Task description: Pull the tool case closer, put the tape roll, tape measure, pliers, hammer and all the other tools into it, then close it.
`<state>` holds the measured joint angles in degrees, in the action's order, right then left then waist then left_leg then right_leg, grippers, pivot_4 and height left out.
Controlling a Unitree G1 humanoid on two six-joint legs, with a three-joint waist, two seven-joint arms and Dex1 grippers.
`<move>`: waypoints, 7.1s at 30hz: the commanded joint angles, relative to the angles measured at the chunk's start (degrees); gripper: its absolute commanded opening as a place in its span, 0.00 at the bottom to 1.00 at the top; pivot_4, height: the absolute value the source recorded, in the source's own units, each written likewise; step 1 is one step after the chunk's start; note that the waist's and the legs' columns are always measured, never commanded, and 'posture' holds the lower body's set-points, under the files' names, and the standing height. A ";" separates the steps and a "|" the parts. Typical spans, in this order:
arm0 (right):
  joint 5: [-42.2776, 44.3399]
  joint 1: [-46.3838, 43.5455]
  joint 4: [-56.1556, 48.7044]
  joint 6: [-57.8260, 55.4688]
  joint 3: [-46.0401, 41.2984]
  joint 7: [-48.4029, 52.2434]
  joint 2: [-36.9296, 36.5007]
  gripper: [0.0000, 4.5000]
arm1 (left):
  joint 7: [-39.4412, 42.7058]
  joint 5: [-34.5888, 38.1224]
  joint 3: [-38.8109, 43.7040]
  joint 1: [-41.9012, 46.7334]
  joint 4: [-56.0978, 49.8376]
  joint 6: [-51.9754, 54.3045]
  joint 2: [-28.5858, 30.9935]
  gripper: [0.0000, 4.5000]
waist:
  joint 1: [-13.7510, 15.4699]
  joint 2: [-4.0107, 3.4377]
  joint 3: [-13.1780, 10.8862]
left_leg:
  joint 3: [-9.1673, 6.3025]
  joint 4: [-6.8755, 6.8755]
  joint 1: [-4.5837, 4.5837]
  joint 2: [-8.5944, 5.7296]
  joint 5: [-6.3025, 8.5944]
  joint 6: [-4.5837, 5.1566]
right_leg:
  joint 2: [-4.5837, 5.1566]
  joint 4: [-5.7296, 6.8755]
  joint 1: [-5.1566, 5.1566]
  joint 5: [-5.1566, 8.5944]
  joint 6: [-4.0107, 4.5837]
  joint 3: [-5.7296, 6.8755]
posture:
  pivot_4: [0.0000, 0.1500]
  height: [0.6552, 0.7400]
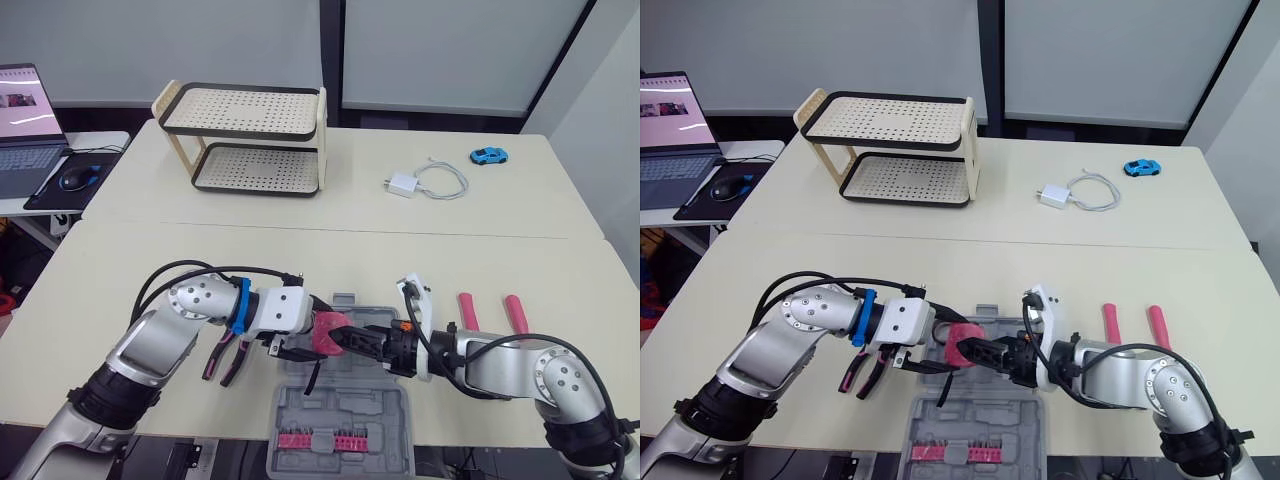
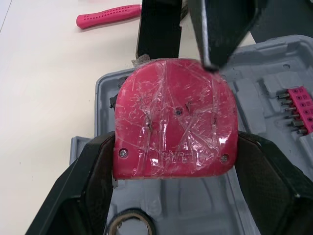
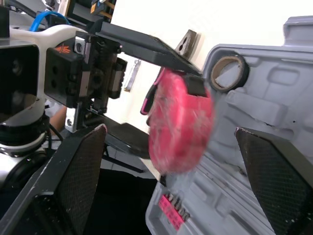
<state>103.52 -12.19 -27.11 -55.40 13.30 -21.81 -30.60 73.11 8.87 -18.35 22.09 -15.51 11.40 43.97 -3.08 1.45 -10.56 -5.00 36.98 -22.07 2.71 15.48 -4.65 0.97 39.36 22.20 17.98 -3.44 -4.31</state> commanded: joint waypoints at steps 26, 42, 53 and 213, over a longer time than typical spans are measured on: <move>8.48 3.81 -3.46 3.63 -4.04 -0.09 -6.78 0.17 | -0.03 8.06 6.49 -4.60 -4.44 2.79 1.63 1.00 | 0.05 -0.01 -0.01 | -0.07 0.02 -0.03 0.00 0.00 0.00 | 0.02 0.02 -0.01 0.00 0.00 0.07 | 1.00 0.94; 9.47 47.05 -13.18 -2.32 -44.44 23.34 -40.78 0.17 | 8.07 17.18 11.94 -14.01 -8.05 -0.77 6.32 1.00 | 1.23 -0.16 0.10 | -0.11 0.01 0.49 0.08 -0.03 0.06 | -0.06 -0.33 -0.84 0.10 0.05 0.15 | 1.00 0.94; -8.02 35.73 -8.68 -3.38 -24.32 24.09 -34.30 0.17 | 8.74 16.45 10.82 -16.43 -10.42 -2.43 6.70 1.00 | 1.41 -0.18 0.06 | -0.08 0.01 0.19 0.03 -0.03 0.05 | 0.00 -0.47 -0.51 0.04 0.01 0.11 | 1.00 0.94; -104.98 -29.77 2.42 3.86 29.33 89.18 -19.25 0.71 | -1.43 9.67 13.48 -13.90 0.27 -3.08 5.28 1.00 | 1.21 -0.41 -0.23 | -0.10 0.05 -0.18 -0.06 -0.04 0.03 | 0.12 -0.28 0.01 -0.07 0.04 0.24 | 1.00 0.94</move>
<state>-0.05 -40.61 -25.15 -52.70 42.29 67.38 -50.35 71.77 18.85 -4.86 8.05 -14.91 9.53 49.56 -1.87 1.04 -10.78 -5.11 37.03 -22.23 2.65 15.43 -4.62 1.08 39.09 22.20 17.91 -3.40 -4.07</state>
